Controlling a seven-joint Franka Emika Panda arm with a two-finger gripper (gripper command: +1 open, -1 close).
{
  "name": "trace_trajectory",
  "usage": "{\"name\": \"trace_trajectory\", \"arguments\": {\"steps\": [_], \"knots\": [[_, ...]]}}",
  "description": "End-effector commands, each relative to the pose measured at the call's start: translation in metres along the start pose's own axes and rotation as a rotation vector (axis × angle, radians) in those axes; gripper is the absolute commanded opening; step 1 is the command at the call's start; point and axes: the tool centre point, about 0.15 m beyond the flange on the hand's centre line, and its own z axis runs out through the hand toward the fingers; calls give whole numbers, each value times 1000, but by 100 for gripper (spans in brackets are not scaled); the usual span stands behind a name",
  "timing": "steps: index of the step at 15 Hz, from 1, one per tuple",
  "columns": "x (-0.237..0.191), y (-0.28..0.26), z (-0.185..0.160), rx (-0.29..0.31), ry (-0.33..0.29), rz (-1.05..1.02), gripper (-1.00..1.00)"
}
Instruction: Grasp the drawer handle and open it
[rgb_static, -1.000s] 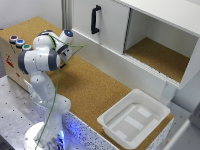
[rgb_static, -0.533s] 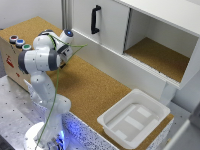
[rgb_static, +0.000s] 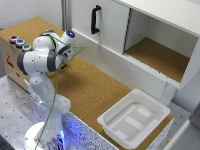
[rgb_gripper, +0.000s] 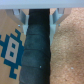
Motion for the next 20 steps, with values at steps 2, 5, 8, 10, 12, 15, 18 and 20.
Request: {"name": "trace_trajectory", "arguments": {"steps": [2, 5, 8, 10, 12, 15, 18, 20], "knots": [[-28, 89, -4, 12, 4, 2, -100], [-29, 117, -18, -1, 10, 10, -100], [-31, 147, -35, -19, 28, 32, -100], [-33, 163, -41, -29, 32, 46, -100], [-37, 181, -49, -27, 32, 58, -100], [-43, 204, -60, -37, 46, 94, -100], [-42, 209, -77, -56, 76, 96, 100], [-41, 208, -91, -82, 87, 86, 100]]}}
